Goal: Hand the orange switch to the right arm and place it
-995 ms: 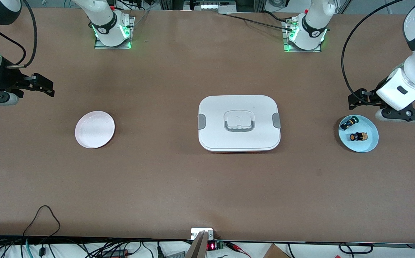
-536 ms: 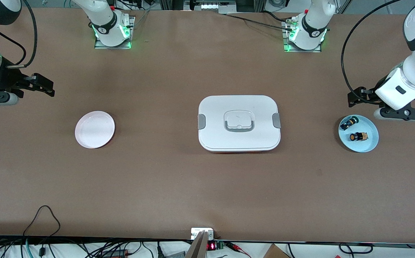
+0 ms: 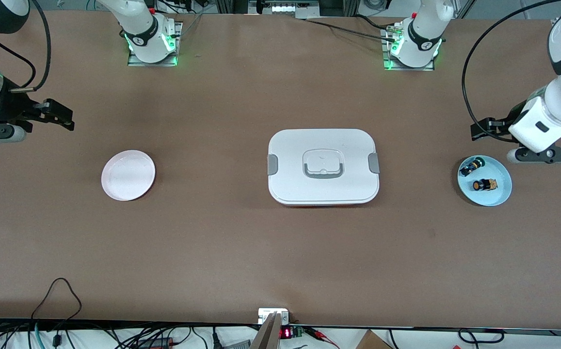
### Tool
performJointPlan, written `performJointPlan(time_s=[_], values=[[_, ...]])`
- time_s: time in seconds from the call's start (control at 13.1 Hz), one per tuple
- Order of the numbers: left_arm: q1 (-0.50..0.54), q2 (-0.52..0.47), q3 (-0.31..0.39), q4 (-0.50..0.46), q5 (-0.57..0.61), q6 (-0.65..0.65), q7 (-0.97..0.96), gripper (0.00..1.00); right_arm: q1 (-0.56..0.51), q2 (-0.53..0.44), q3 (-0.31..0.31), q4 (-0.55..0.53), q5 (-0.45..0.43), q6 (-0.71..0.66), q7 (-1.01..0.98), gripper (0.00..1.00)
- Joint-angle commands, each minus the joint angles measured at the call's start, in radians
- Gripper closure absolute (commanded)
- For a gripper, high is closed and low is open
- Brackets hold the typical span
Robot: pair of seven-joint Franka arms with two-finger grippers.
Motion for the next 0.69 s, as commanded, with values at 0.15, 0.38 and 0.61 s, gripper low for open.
performJointPlan(time_s=[0.15,0.38,0.61], values=[[0.114,0.126,0.003,0.031,-0.007,0.035,0.017,0.0,0.001,0.0,0.001,0.01,0.01,-0.014,-0.015,0.0],[0.214,0.218,0.005,0.013,-0.006,0.128,0.104,0.0,0.001,0.0,0.001,0.01,0.01,-0.014,-0.015,0.0],[0.28,0.299,0.003,-0.024,-0.006,0.272,0.197,0.0,0.002,0.002,0.001,0.01,0.008,-0.014,-0.013,0.0]])
